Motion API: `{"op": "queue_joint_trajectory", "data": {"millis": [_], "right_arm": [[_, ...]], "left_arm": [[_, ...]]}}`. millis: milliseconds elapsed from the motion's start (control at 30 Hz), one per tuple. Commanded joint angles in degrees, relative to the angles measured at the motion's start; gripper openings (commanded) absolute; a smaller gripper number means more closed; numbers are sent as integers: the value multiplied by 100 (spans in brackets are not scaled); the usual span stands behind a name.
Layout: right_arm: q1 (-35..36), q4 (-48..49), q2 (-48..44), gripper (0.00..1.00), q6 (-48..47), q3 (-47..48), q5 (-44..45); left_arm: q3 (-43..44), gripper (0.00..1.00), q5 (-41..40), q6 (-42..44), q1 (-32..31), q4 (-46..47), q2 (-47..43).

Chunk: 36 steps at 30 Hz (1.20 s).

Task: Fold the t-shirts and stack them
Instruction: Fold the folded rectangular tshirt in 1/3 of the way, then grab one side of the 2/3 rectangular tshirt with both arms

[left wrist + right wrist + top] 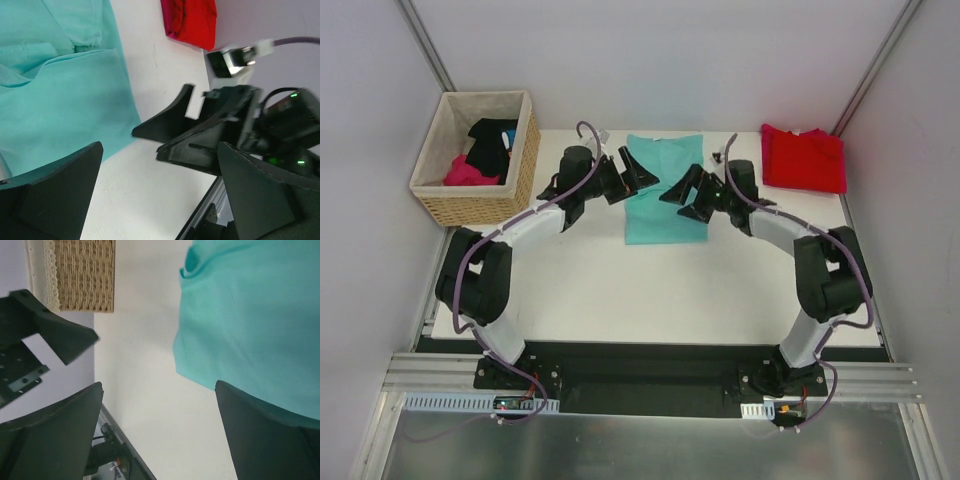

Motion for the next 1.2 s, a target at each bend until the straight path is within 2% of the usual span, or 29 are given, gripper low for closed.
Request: {"op": "queue_joint_trajectory", "data": {"millis": [0, 33, 100, 300, 600, 967, 1167], "right_arm": [[237, -3978, -668, 100, -2197, 1422, 1820], [255, -4325, -598, 100, -2521, 1842, 2130], [220, -4993, -466, 100, -2682, 2074, 2772], [149, -4901, -88, 100, -2648, 1873, 3082], [106, -4681, 431, 100, -2586, 1846, 2899], [132, -4830, 176, 100, -2542, 2075, 2942], [176, -4698, 44, 100, -2463, 2136, 2644]], "left_arm": [[-223, 99, 33, 37, -31, -174, -185], [-319, 99, 7, 46, -75, -174, -158], [-390, 99, -37, 107, -128, -192, -88], [-470, 99, -187, 317, -180, -201, 430], [-250, 99, -55, 353, -172, 10, 1160], [-118, 99, -38, 345, -163, -16, 1134], [-153, 99, -46, 327, -163, -16, 1011]]}}
